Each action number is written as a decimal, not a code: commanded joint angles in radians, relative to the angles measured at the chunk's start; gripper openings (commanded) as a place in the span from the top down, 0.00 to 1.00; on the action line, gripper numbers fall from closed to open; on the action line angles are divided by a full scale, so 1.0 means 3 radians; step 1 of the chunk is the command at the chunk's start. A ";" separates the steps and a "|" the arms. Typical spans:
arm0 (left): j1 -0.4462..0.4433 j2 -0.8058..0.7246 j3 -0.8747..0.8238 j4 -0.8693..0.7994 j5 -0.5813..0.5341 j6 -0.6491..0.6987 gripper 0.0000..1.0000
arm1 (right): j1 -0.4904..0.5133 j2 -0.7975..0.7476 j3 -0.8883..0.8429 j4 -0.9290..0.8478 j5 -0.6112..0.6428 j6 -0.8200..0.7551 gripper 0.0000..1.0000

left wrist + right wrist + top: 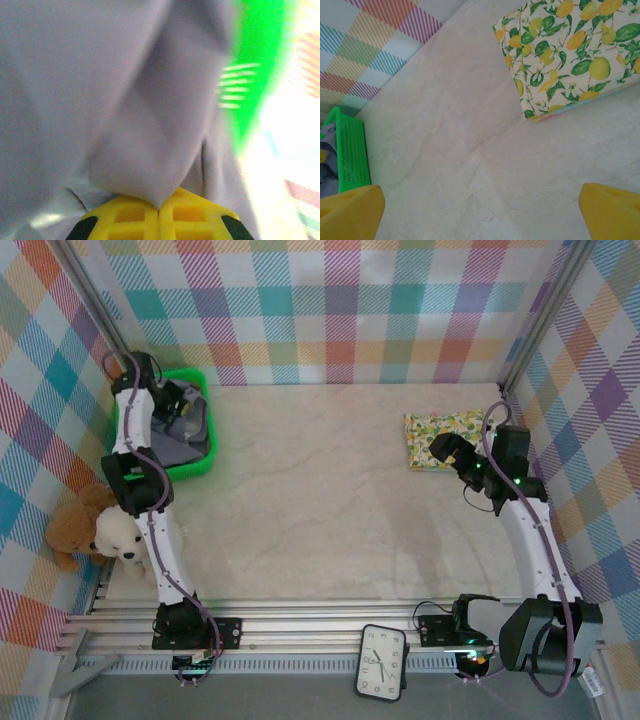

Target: Fold and stack the skirts

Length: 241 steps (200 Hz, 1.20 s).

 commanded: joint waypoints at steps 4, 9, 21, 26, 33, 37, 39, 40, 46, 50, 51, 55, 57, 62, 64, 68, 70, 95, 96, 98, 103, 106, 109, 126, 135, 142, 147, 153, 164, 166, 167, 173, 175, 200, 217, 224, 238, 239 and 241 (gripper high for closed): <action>-0.0018 -0.0825 0.0051 0.0404 0.0209 0.0258 1.00 | 0.0006 -0.0070 -0.0110 0.0533 0.0066 0.0223 0.01; -0.0051 -0.0917 0.0051 0.0418 0.0186 0.0299 1.00 | 0.0008 -0.0081 -0.0125 0.0588 0.0061 0.0232 0.01; -0.0151 -0.1126 0.0047 0.0440 0.0120 0.0388 1.00 | 0.0006 -0.0097 -0.0160 0.0706 0.0065 0.0281 0.01; -0.0201 -0.1211 0.0039 0.0456 0.0116 0.0435 1.00 | 0.0005 -0.0102 -0.0172 0.0747 0.0067 0.0305 0.01; -0.0281 -0.1310 0.0040 0.0464 0.0093 0.0486 1.00 | 0.0007 -0.0102 -0.0193 0.0822 0.0034 0.0311 0.01; -0.0327 -0.1358 0.0035 0.0460 0.0070 0.0513 1.00 | 0.0006 -0.0097 -0.0206 0.0870 0.0005 0.0311 0.01; -0.0352 -0.1382 0.0035 0.0460 0.0062 0.0531 1.00 | 0.0006 -0.0097 -0.0211 0.0891 -0.0008 0.0309 0.01; -0.0366 -0.1397 0.0035 0.0460 0.0057 0.0541 1.00 | 0.0008 -0.0097 -0.0215 0.0902 -0.0017 0.0309 0.01; -0.0440 -0.1464 0.0026 0.0450 0.0028 0.0601 1.00 | 0.0008 -0.0092 -0.0231 0.0952 -0.0050 0.0325 0.01; -0.0499 -0.1500 0.0030 0.0433 -0.0009 0.0642 1.00 | 0.0007 -0.0085 -0.0241 0.0985 -0.0072 0.0337 0.01; -0.0514 -0.1510 0.0027 0.0431 -0.0019 0.0648 1.00 | 0.0006 -0.0086 -0.0243 0.0993 -0.0077 0.0338 0.01; -0.0569 -0.1546 0.0024 0.0404 -0.0065 0.0687 1.00 | 0.0006 -0.0084 -0.0252 0.1016 -0.0098 0.0343 0.01; -0.0596 -0.1566 0.0022 0.0397 -0.0089 0.0702 1.00 | 0.0006 -0.0082 -0.0254 0.1026 -0.0105 0.0345 0.01; -0.0661 -0.1607 0.0008 0.0381 -0.0133 0.0748 1.00 | 0.0009 -0.0077 -0.0260 0.1039 -0.0120 0.0351 0.01; -0.0685 -0.1618 -0.0003 0.0380 -0.0147 0.0770 1.00 | 0.0006 -0.0077 -0.0260 0.1039 -0.0123 0.0350 0.01; -0.0730 -0.1645 -0.0024 0.0374 -0.0170 0.0811 1.00 | 0.0006 -0.0072 -0.0260 0.1042 -0.0127 0.0354 0.01; -0.0756 -0.1663 -0.0031 0.0367 -0.0185 0.0830 1.00 | 0.0008 -0.0068 -0.0258 0.1038 -0.0128 0.0358 0.01; -0.0935 -0.1739 -0.0132 0.0228 -0.0474 0.0939 1.00 | 0.0008 -0.0065 -0.0240 0.0976 -0.0137 0.0360 0.01; -0.0933 -0.1742 -0.0140 0.0224 -0.0476 0.0935 1.00 | 0.0007 -0.0066 -0.0240 0.0975 -0.0138 0.0360 0.01; -0.0935 -0.1744 -0.0151 0.0224 -0.0485 0.0925 1.00 | 0.0010 -0.0066 -0.0240 0.0972 -0.0138 0.0353 0.01; -0.0932 -0.1752 -0.0202 0.0232 -0.0488 0.0909 1.00 | 0.0008 -0.0076 -0.0240 0.0966 -0.0136 0.0350 0.01; -0.0932 -0.1754 -0.0227 0.0237 -0.0479 0.0902 1.00 | 0.0006 -0.0079 -0.0240 0.0955 -0.0134 0.0356 0.01; -0.0938 -0.1759 -0.0245 0.0235 -0.0465 0.0892 1.00 | 0.0007 -0.0081 -0.0244 0.0950 -0.0127 0.0359 0.01; -0.0990 -0.1735 -0.0272 0.0215 -0.0161 0.0867 1.00 | 0.0010 -0.0105 -0.0259 0.0926 -0.0088 0.0374 0.01; -0.1070 -0.1718 -0.0275 0.0192 -0.0029 0.0878 1.00 | 0.0011 -0.0112 -0.0279 0.0933 -0.0078 0.0403 0.01; -0.1153 -0.1713 -0.0280 0.0181 0.0060 0.0911 1.00 | 0.0008 -0.0111 -0.0299 0.0967 -0.0086 0.0428 0.01; -0.1231 -0.1705 -0.0282 0.0169 0.0107 0.0943 1.00 | 0.0006 -0.0108 -0.0321 0.1002 -0.0114 0.0441 0.01; -0.1330 -0.1694 -0.0277 0.0147 0.0144 0.0982 1.00 | 0.0008 -0.0098 -0.0352 0.1093 -0.0190 0.0446 0.01; -0.1536 -0.1678 -0.0281 0.0119 0.0182 0.1043 1.00 | 0.0010 -0.0073 -0.0436 0.1307 -0.0369 0.0477 0.01; -0.1576 -0.1673 -0.0282 0.0115 0.0184 0.1049 1.00 | 0.0009 -0.0066 -0.0453 0.1350 -0.0396 0.0483 0.01; -0.1596 -0.1668 -0.0282 0.0113 0.0185 0.1056 1.00 | 0.0010 -0.0063 -0.0461 0.1372 -0.0405 0.0485 0.01; -0.1718 -0.1648 -0.0281 0.0093 0.0185 0.1093 1.00 | 0.0012 -0.0048 -0.0510 0.1503 -0.0497 0.0523 0.01; -0.1760 -0.1644 -0.0281 0.0088 0.0181 0.1100 1.00 | 0.0015 -0.0043 -0.0530 0.1546 -0.0516 0.0531 0.01; -0.2276 -0.1478 -0.0383 0.0088 0.0104 0.1156 1.00 | 0.0025 0.0056 -0.0654 0.1849 -0.0766 0.0551 0.01; -0.2557 -0.1242 -0.0410 0.0102 0.0134 0.1100 1.00 | 0.0041 0.0147 -0.0644 0.1821 -0.0864 0.0479 0.01; -0.2662 -0.1115 -0.0399 0.0102 0.0148 0.1064 1.00 | 0.0055 0.0180 -0.0634 0.1795 -0.0895 0.0449 0.01; -0.2837 -0.0820 -0.0315 0.0135 0.0220 0.0935 1.00 | 0.0079 0.0258 -0.0611 0.1712 -0.0924 0.0403 0.01; -0.2848 -0.0810 -0.0301 0.0134 0.0226 0.0922 1.00 | 0.0083 0.0262 -0.0609 0.1703 -0.0928 0.0399 0.01; -0.2867 -0.0753 -0.0269 0.0129 0.0243 0.0900 1.00 | 0.0084 0.0271 -0.0605 0.1695 -0.0934 0.0394 0.01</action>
